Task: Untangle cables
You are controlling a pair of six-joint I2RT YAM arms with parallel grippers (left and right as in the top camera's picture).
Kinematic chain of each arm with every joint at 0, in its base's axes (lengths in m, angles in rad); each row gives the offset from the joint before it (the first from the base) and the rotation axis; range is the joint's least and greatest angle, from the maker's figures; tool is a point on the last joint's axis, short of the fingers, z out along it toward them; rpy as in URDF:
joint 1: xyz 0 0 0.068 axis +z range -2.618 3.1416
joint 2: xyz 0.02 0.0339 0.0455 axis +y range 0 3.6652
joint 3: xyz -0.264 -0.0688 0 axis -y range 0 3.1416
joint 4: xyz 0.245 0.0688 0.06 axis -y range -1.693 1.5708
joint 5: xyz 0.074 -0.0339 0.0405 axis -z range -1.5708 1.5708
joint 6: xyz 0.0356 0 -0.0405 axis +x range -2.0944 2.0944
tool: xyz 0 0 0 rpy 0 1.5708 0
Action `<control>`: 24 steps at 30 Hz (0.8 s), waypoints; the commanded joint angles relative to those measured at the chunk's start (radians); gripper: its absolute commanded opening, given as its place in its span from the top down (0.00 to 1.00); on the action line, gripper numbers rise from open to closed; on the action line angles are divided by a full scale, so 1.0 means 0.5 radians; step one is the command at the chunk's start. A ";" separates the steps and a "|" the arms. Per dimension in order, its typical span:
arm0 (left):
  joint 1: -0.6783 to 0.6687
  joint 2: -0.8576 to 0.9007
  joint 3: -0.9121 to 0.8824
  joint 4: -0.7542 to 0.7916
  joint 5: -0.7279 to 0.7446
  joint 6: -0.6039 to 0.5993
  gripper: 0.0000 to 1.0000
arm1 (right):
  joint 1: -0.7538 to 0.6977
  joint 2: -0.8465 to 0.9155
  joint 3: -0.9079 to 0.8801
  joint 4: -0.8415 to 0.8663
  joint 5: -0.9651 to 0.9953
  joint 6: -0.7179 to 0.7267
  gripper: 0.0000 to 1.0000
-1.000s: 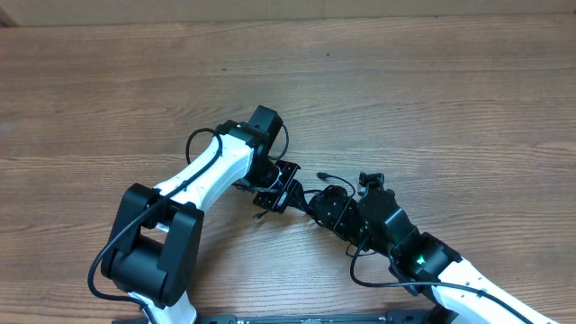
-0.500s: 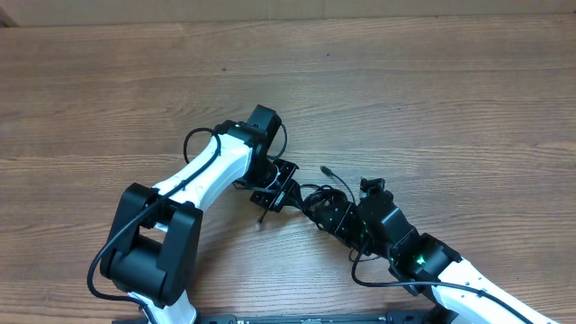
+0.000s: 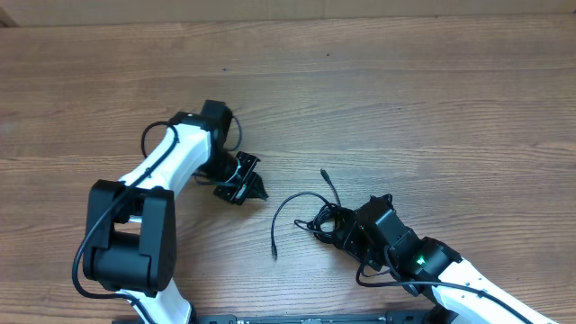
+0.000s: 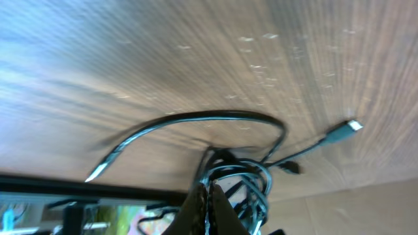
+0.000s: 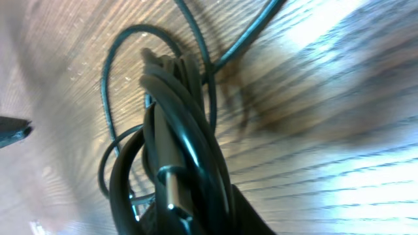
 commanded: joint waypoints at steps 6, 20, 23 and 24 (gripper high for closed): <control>0.237 -0.005 0.006 -0.314 0.003 0.580 0.96 | 0.005 -0.004 0.001 -0.027 0.115 -0.008 0.75; 0.409 -0.539 0.006 -0.482 -0.126 0.739 0.95 | 0.006 -0.005 0.001 0.184 -0.455 -0.123 0.53; 0.366 -0.648 0.006 -0.420 -0.256 0.588 0.96 | 0.006 -0.005 0.001 0.489 -0.844 -0.281 0.49; 0.350 -0.674 0.006 -0.402 -0.288 0.552 0.96 | 0.006 -0.005 0.001 0.615 -0.961 -0.317 0.48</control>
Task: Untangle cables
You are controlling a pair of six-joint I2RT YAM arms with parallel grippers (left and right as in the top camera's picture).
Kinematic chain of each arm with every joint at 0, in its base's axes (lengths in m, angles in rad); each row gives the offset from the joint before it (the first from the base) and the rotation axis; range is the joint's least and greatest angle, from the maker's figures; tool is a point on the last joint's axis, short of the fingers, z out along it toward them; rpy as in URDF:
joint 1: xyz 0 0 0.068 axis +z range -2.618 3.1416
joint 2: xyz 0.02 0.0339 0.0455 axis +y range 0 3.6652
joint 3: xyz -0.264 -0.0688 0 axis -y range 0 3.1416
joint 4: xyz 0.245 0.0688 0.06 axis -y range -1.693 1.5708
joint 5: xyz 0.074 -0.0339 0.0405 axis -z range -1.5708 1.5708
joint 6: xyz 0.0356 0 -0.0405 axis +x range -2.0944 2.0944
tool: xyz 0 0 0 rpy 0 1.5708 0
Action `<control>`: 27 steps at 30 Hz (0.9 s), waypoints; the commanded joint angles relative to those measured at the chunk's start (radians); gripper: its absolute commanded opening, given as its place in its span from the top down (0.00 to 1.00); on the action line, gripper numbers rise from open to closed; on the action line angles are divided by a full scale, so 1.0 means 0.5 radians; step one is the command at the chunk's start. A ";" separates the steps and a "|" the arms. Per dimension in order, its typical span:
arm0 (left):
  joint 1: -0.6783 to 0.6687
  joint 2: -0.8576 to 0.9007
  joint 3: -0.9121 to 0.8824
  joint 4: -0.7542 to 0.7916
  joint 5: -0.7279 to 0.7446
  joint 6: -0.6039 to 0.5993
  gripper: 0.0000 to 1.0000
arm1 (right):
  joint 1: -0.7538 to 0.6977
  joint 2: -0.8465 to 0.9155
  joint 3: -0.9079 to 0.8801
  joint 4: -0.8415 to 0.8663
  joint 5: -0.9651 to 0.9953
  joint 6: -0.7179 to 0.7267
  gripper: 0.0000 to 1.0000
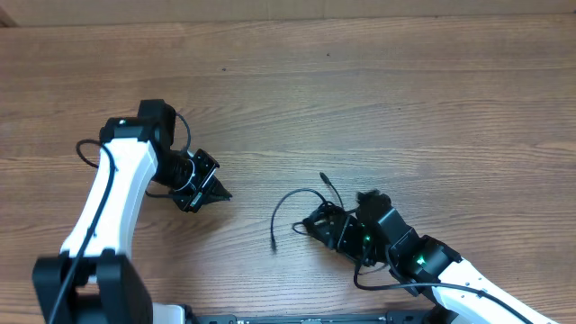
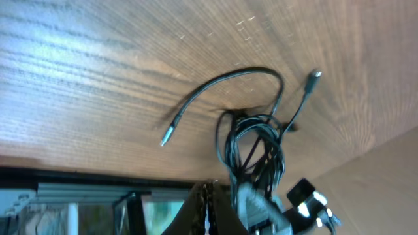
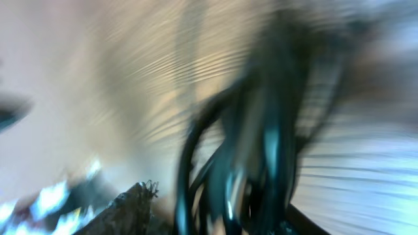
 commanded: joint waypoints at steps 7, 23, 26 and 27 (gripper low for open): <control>-0.153 -0.134 0.005 0.059 -0.273 -0.276 0.95 | 0.006 -0.006 0.005 0.511 -0.508 -0.185 0.46; -0.517 -0.133 0.005 0.150 -0.492 -0.341 0.89 | 0.006 -0.005 0.005 -0.379 0.195 0.124 0.44; -0.594 -0.133 0.005 0.149 -0.607 -0.341 0.83 | 0.006 -0.005 0.005 -0.484 0.523 0.114 0.41; -0.611 -0.133 0.005 0.149 -0.630 -0.340 0.82 | 0.006 -0.005 0.005 -0.506 0.586 0.114 0.41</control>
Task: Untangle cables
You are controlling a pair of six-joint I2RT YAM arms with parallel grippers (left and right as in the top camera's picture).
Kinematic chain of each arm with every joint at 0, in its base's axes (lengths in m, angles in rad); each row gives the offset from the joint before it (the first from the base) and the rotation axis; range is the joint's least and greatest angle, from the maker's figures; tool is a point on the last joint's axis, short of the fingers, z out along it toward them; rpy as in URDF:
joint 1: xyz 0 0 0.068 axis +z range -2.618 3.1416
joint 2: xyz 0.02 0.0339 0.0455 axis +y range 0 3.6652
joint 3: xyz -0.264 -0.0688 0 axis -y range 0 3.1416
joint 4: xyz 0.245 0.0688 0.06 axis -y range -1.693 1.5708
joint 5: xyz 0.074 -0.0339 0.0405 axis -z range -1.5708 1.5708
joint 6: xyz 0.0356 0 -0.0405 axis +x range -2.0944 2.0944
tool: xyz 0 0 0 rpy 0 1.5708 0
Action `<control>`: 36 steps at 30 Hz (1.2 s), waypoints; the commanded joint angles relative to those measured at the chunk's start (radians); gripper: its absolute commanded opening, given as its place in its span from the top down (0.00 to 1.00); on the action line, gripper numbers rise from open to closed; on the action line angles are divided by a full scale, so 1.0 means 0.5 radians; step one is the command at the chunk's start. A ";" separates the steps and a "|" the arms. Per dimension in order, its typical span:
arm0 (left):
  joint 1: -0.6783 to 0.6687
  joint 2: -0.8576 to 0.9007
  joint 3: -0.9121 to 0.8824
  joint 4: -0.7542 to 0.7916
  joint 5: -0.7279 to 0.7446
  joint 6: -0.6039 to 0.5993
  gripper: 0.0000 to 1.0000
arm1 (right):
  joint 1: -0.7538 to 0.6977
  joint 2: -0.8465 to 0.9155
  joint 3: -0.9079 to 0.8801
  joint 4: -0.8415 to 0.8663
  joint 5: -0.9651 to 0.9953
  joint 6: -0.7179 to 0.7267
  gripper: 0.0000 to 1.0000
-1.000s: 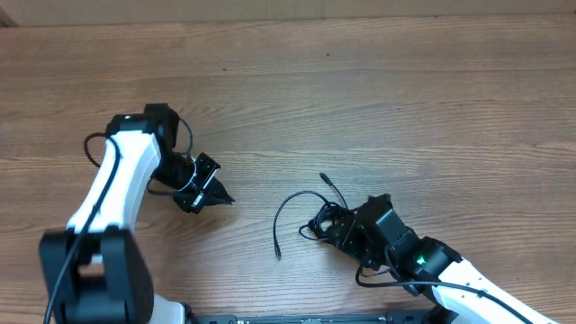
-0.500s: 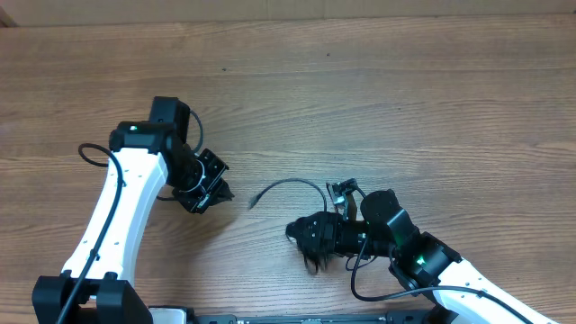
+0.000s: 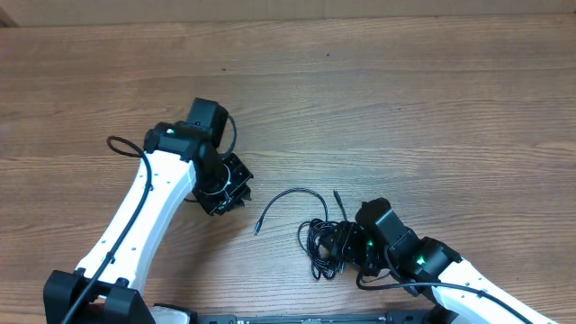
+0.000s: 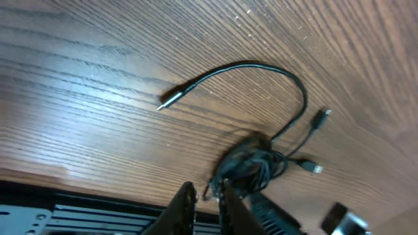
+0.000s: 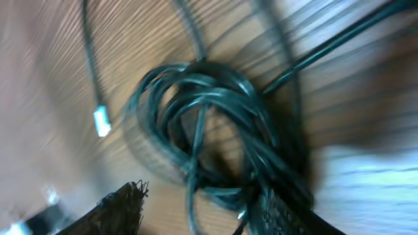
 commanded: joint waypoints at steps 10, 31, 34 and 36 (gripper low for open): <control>-0.151 -0.024 0.004 0.044 -0.185 -0.013 0.65 | 0.006 -0.006 0.005 -0.081 0.621 0.020 0.40; -0.152 -0.024 0.004 0.088 -0.252 -0.013 0.42 | 0.006 0.069 -0.031 -0.136 0.659 -0.182 0.44; -0.152 -0.024 0.004 0.095 -0.251 -0.014 0.41 | 0.006 0.152 -0.033 -0.037 0.560 -0.247 0.48; -0.152 -0.024 0.004 0.096 -0.252 -0.038 0.40 | 0.006 0.184 -0.033 0.059 0.498 -0.374 0.48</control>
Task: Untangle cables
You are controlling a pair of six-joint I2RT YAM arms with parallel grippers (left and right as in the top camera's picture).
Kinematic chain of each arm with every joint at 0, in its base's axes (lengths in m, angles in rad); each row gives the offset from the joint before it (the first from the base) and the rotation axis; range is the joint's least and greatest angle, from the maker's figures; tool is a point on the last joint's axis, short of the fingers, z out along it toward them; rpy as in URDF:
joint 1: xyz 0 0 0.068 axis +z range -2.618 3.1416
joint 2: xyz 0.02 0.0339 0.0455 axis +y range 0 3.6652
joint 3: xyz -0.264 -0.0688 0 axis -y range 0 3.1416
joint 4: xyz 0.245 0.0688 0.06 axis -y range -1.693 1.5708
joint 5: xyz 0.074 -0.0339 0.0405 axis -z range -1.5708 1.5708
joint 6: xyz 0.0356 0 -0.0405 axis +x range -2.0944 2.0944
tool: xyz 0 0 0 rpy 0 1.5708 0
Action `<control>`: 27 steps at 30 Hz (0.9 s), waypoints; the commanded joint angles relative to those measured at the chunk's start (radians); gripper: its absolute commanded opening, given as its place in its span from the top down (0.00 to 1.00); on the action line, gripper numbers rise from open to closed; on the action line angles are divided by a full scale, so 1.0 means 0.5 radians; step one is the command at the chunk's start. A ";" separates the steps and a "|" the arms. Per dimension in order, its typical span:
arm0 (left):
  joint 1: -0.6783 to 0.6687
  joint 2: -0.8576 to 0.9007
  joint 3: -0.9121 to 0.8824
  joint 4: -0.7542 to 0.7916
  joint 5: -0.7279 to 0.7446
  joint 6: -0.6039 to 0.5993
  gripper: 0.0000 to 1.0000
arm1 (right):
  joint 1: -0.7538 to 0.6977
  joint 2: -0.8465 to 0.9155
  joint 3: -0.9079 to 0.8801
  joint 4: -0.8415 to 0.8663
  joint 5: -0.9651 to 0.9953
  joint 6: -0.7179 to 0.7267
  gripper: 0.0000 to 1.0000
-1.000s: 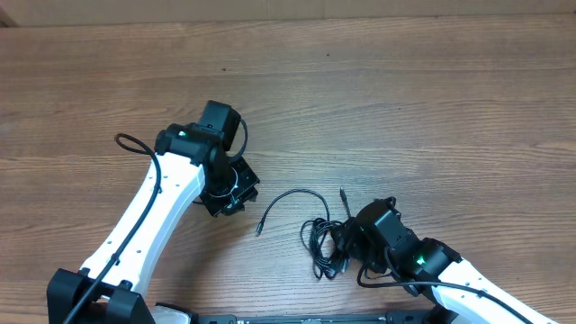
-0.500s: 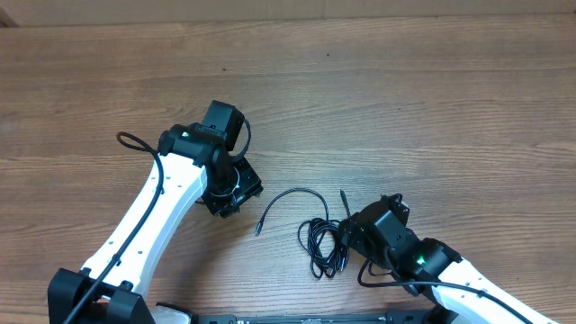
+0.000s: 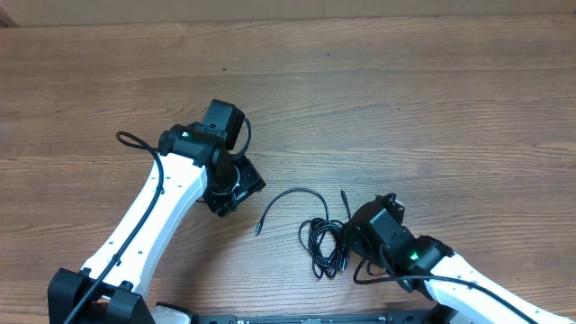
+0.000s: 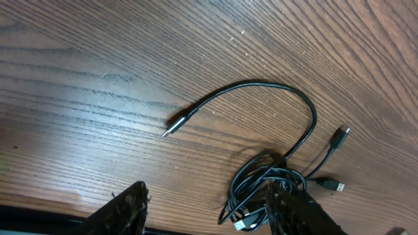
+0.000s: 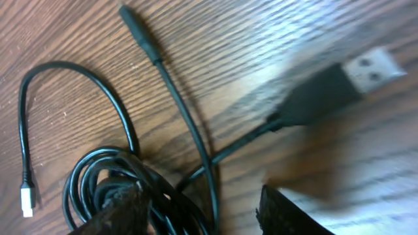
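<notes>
A tangle of thin black cables (image 3: 324,247) lies on the wooden table near the front. One strand arcs out to a loose tip (image 3: 257,230). In the left wrist view the coil (image 4: 264,189) sits by the right finger, with the arc's plug (image 4: 172,128) farther off. My left gripper (image 4: 209,212) is open and hovers left of the tangle, empty. My right gripper (image 5: 206,212) is open, its left finger touching the coil (image 5: 108,179). A USB plug (image 5: 339,78) and a barrel end (image 5: 134,23) lie ahead of it.
The wooden table (image 3: 432,108) stretches far behind and to both sides of the cables. Its front edge and a black rail run just below the tangle in the overhead view. The left arm (image 3: 171,193) reaches across the left half.
My left gripper went from nearly shut to wide open and edged slightly toward the tangle. The right gripper shifted so the USB plug and barrel end now lie ahead of it.
First my right gripper was shut on the bundled cables and the left one, shut, hung just to the left. Then the left arm stood farther left. Later the coil lay lower on the table with the right jaws open, and now both grippers are open.
</notes>
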 commanded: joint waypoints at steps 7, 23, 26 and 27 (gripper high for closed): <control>-0.018 -0.024 0.004 -0.007 -0.034 -0.057 0.39 | 0.005 0.067 -0.026 0.266 -0.259 -0.459 0.50; 0.031 -0.024 0.004 -0.046 -0.182 -0.056 0.40 | 0.005 0.245 -0.023 1.458 -0.531 -0.484 0.89; 0.120 -0.024 0.004 -0.095 -0.177 -0.056 0.39 | 0.005 0.342 -0.023 1.530 -0.531 -0.444 0.89; 0.145 -0.024 0.004 -0.112 -0.177 -0.056 0.38 | 0.005 0.363 -0.023 1.498 -0.533 -0.433 0.89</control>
